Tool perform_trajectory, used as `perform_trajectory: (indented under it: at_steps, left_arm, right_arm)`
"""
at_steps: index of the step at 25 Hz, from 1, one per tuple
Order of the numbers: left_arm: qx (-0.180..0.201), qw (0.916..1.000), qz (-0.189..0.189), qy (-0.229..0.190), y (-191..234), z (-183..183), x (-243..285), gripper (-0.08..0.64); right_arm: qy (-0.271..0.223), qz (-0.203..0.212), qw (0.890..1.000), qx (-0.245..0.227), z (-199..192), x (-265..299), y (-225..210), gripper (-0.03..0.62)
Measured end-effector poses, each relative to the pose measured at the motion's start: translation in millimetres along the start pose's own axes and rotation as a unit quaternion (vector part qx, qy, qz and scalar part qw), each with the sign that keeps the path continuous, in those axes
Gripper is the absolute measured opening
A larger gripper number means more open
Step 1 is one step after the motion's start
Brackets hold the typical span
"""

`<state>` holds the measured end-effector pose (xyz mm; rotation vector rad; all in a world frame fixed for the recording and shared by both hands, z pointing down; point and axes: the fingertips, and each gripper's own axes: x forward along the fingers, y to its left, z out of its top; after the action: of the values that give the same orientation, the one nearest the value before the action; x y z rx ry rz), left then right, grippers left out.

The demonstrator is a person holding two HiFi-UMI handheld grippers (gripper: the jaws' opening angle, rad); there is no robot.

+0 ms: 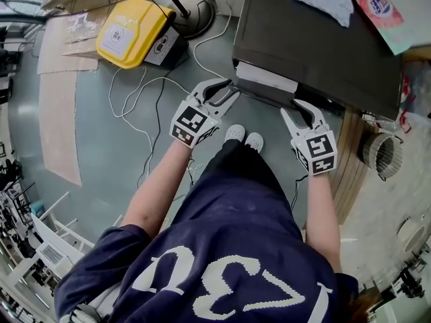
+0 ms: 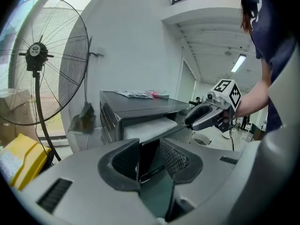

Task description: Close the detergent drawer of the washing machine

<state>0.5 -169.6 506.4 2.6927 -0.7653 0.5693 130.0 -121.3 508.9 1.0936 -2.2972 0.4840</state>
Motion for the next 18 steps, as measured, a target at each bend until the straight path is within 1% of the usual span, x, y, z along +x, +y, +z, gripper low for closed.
perform_trajectory:
  at_steps: [7,10,13,14,15,17,18]
  left_arm:
    - [-0.009,0.9997,0.019,-0.009,12,11,12,0.147]
    - [-0.012,0.9997,0.019,-0.01,13,11,13,0.149]
    - [-0.017,0.9995,0.023,-0.013,13,11,13,0.15]
    - [-0.02,0.9993,0.027,-0.014,13,10,13,0.15]
    - [-0.024,0.9991,0.032,-0.015,13,10,12,0.15]
    - [-0.035,0.998,0.05,-0.016,13,8,9,0.15]
    - [-0.04,0.9972,0.062,-0.015,14,7,8,0.15]
  right_arm:
    - [-0.008,-0.033,0.999,-0.002,12,7,-19,0.16]
    - [-0.012,-0.04,0.999,-0.007,13,8,-20,0.161]
    - [-0.025,-0.06,0.998,-0.008,13,8,-21,0.173]
    - [-0.03,-0.07,0.997,0.0,12,7,-22,0.173]
    - [-0.034,-0.081,0.996,0.012,10,5,-23,0.189]
    - [-0.039,-0.105,0.993,0.047,5,-1,-24,0.239]
    - [-0.042,-0.118,0.99,0.062,0,-4,-25,0.242]
